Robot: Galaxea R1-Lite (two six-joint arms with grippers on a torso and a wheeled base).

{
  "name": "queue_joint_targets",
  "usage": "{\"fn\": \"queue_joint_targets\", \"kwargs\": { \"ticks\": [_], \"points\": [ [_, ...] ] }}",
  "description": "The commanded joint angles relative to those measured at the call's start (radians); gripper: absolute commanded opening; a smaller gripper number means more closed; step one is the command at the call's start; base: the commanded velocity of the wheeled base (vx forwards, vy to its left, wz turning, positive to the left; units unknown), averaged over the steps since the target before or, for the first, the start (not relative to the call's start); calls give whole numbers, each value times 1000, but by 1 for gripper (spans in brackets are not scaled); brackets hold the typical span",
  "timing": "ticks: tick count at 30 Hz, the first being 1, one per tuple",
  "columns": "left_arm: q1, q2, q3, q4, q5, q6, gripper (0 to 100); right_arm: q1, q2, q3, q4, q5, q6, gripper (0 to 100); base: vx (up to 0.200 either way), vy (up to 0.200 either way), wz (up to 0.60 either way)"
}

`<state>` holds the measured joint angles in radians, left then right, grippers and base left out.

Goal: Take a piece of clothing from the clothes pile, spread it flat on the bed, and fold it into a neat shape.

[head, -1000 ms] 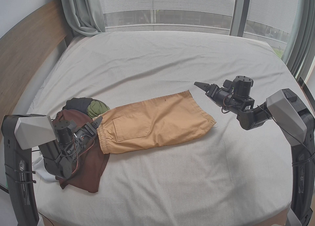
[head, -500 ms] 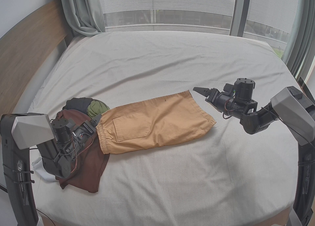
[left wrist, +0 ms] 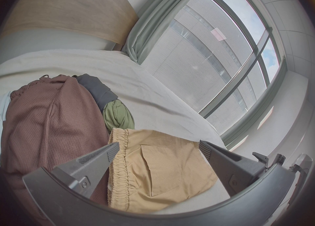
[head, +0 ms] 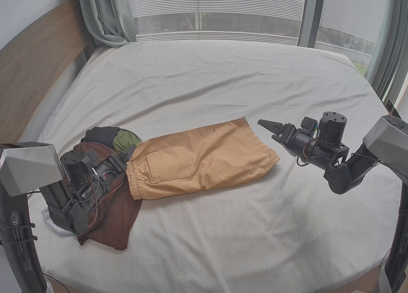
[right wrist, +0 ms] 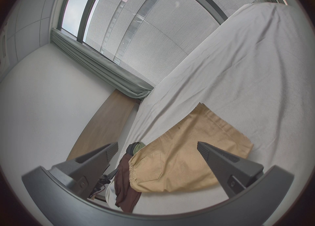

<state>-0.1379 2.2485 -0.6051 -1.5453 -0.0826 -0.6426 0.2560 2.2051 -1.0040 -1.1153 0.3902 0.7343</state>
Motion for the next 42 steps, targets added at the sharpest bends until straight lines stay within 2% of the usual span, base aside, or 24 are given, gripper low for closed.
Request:
{"fn": "queue_joint_targets", "kwargs": {
  "ticks": [1,5,11,16,42],
  "points": [
    [-23,-60,41,1,-2,35,100,6,-25,124,-81,36,30,100,0,0,0],
    [-40,-60,50,1,-2,49,100,11,-13,157,-144,41,30,100,0,0,0],
    [-49,-53,53,-1,3,54,100,9,27,154,-139,39,25,100,0,0,0],
    [-48,-50,61,-1,3,77,100,9,150,130,-139,36,-26,100,0,0,0],
    [-40,-44,61,-1,3,78,100,23,347,21,-100,29,-27,100,0,0,0]
  ]
}}
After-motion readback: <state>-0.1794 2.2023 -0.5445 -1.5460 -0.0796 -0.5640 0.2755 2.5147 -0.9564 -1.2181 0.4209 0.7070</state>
